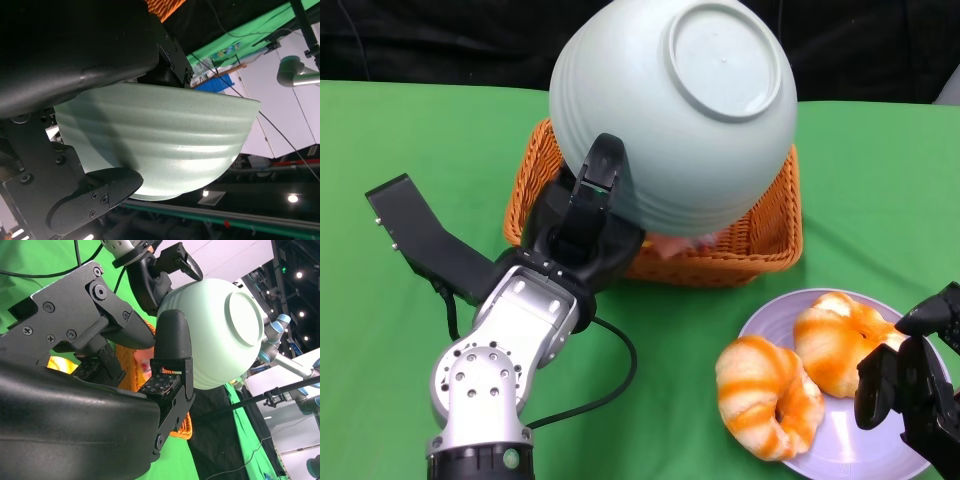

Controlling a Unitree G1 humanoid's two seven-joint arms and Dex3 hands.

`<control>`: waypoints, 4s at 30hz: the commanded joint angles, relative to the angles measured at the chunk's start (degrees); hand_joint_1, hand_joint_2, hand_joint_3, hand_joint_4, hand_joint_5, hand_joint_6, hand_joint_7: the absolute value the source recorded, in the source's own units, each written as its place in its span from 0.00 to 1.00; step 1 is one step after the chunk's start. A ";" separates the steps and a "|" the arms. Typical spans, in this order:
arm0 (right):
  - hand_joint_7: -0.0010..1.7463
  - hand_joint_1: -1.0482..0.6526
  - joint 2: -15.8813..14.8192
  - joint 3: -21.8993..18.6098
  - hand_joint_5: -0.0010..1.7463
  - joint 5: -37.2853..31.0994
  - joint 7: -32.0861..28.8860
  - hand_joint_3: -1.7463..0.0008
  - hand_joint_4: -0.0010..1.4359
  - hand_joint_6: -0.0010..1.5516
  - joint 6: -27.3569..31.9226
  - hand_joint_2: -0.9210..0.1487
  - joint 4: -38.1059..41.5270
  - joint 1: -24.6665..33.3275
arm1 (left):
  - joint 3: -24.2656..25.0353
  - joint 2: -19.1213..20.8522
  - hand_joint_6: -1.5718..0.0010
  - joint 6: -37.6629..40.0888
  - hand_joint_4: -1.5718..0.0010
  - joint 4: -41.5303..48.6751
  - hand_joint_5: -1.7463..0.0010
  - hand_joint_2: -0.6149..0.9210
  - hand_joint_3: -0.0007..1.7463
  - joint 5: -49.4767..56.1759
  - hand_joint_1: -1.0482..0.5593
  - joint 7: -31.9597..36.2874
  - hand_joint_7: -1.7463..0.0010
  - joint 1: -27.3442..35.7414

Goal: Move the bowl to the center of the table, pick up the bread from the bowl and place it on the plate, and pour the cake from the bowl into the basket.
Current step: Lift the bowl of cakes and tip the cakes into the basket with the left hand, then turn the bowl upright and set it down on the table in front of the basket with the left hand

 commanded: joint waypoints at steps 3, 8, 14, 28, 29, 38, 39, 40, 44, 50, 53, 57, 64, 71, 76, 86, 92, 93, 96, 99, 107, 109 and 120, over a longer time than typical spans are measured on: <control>0.95 0.53 -0.68 -0.44 1.00 0.10 -0.01 0.27 0.63 0.49 -0.48 0.36 -0.40 0.25 | 1.75 -2.76 0.52 -0.33 0.43 0.61 0.00 0.75 0.85 -4.85 0.50 1.33 0.00 -1.24; 0.95 0.53 -0.70 -0.31 1.00 0.05 -0.37 0.27 0.63 0.49 -0.19 0.36 -0.74 0.36 | 2.13 -2.35 0.54 -0.09 0.45 1.59 0.00 0.80 0.78 -8.76 0.47 1.05 0.00 -1.09; 0.95 0.53 -0.65 -0.37 1.00 0.22 -0.13 0.27 0.63 0.49 -0.42 0.35 -0.60 0.41 | 1.33 -1.53 0.55 -0.26 0.46 1.70 0.00 0.79 0.77 -8.99 0.46 0.18 0.00 -0.70; 0.95 0.54 -0.79 -0.40 1.00 0.86 0.35 0.27 0.62 0.49 -0.53 0.35 -0.14 0.36 | -7.08 4.50 0.50 -2.88 0.43 -3.81 0.00 0.70 0.89 7.14 0.54 -6.26 0.00 1.11; 0.95 0.54 -0.73 -0.39 1.00 0.90 0.29 0.27 0.62 0.49 -0.52 0.35 -0.16 0.37 | -9.27 5.91 0.49 -4.76 0.42 -4.54 0.00 0.70 0.89 11.46 0.55 -8.32 0.00 1.41; 0.95 0.54 -0.64 -0.10 1.00 0.68 0.56 0.27 0.62 0.49 -0.84 0.34 0.12 0.26 | -23.15 18.48 0.48 -18.77 0.40 -11.55 0.00 0.62 0.88 44.72 0.62 -16.04 0.01 3.76; 0.95 0.54 -0.67 -0.09 1.00 0.65 0.57 0.27 0.62 0.49 -0.85 0.34 0.11 0.25 | -24.28 19.81 0.47 -19.96 0.39 -12.46 0.00 0.60 0.89 48.28 0.62 -15.80 0.00 4.16; 0.96 0.53 -0.65 -0.15 1.00 0.72 0.52 0.27 0.62 0.49 -0.79 0.34 0.14 0.20 | -25.42 21.35 0.46 -21.78 0.38 -13.41 0.00 0.59 0.89 51.96 0.62 -15.85 0.01 4.64; 0.96 0.53 -0.56 -0.25 1.00 0.60 0.36 0.27 0.62 0.49 -0.83 0.35 0.34 0.08 | -27.70 25.97 0.46 -29.79 0.40 -15.73 0.00 0.56 0.94 61.66 0.62 -17.47 0.01 7.13; 0.96 0.54 -0.88 -0.62 1.00 0.89 0.34 0.26 0.63 0.49 -0.50 0.36 0.35 -0.01 | -29.11 34.18 0.48 -44.86 0.40 -17.69 0.00 0.53 0.98 74.81 0.61 -18.92 0.00 12.48; 0.96 0.54 -0.94 -0.60 1.00 0.79 0.59 0.26 0.63 0.49 -0.77 0.36 0.44 0.06 | -28.74 37.09 0.48 -51.37 0.40 -17.91 0.00 0.50 1.00 79.71 0.63 -18.60 0.00 14.12; 0.96 0.54 -0.82 -0.54 1.00 0.86 0.50 0.25 0.63 0.49 -0.79 0.37 0.33 0.26 | -26.92 43.23 0.49 -62.18 0.42 -18.14 0.00 0.56 0.91 85.39 0.62 -18.47 0.00 16.08; 0.95 0.54 -0.74 -0.38 1.00 0.69 0.35 0.25 0.63 0.49 -0.82 0.37 0.32 0.15 | -21.38 50.52 0.56 -78.35 0.45 -15.44 0.00 0.63 0.59 94.43 0.60 -14.54 0.00 16.11; 0.95 0.54 -0.78 -0.56 1.00 0.79 -0.05 0.25 0.63 0.50 -0.57 0.37 0.33 -0.02 | -14.12 54.65 0.53 -88.76 0.41 -13.53 0.00 0.75 0.31 104.22 0.56 -8.20 0.00 19.59; 0.95 0.54 -0.89 -0.81 1.00 1.38 0.07 0.25 0.63 0.49 -0.37 0.37 0.39 -0.04 | -10.68 56.81 0.51 -91.26 0.43 -12.35 0.00 0.74 0.27 107.35 0.58 -5.83 0.03 23.20; 0.95 0.54 -1.14 -0.95 1.00 1.19 0.55 0.25 0.62 0.49 -0.80 0.37 0.83 0.08 | -9.46 56.42 0.51 -93.86 0.43 -9.71 0.00 0.85 0.11 111.66 0.51 -0.67 0.03 26.57; 0.95 0.54 -1.14 -1.09 1.00 1.63 0.62 0.26 0.62 0.49 -0.60 0.36 0.78 0.27 | -12.82 54.85 0.54 -91.99 0.46 -4.27 0.00 0.90 0.07 115.77 0.54 3.49 0.01 24.66; 0.95 0.54 -1.17 -1.13 1.00 1.74 0.68 0.26 0.62 0.49 -0.58 0.36 0.79 0.28 | -13.41 54.28 0.54 -91.30 0.46 -3.62 0.00 0.90 0.07 116.55 0.54 4.44 0.01 24.21; 0.95 0.55 -1.20 -1.14 1.00 1.72 0.51 0.26 0.62 0.49 -0.40 0.36 0.75 0.29 | -15.42 53.24 0.56 -89.24 0.45 -2.14 0.00 0.92 0.06 118.70 0.57 6.88 0.00 23.00; 0.95 0.55 -1.17 -1.07 1.00 1.68 0.01 0.26 0.62 0.49 -0.05 0.37 0.55 0.30 | -17.57 52.81 0.56 -86.97 0.45 -1.26 0.00 0.93 0.06 120.78 0.55 9.02 0.00 22.10; 0.95 0.54 -1.18 -1.09 1.00 1.86 -0.06 0.26 0.62 0.49 0.00 0.35 0.70 0.09 | -23.53 50.96 0.56 -81.48 0.46 1.80 0.00 0.95 0.05 124.46 0.53 17.01 0.00 20.01; 0.95 0.54 -1.14 -1.13 1.00 1.90 -0.09 0.27 0.62 0.49 -0.01 0.35 0.87 0.02 | -24.90 50.84 0.56 -79.91 0.46 2.09 0.00 0.94 0.05 125.43 0.52 18.46 0.00 19.53; 0.95 0.54 -1.20 -1.07 1.00 2.00 -0.15 0.27 0.62 0.49 0.11 0.34 0.60 0.11 | -29.67 52.78 0.28 -74.63 0.45 1.14 0.00 0.86 0.01 124.15 0.37 15.31 0.60 18.03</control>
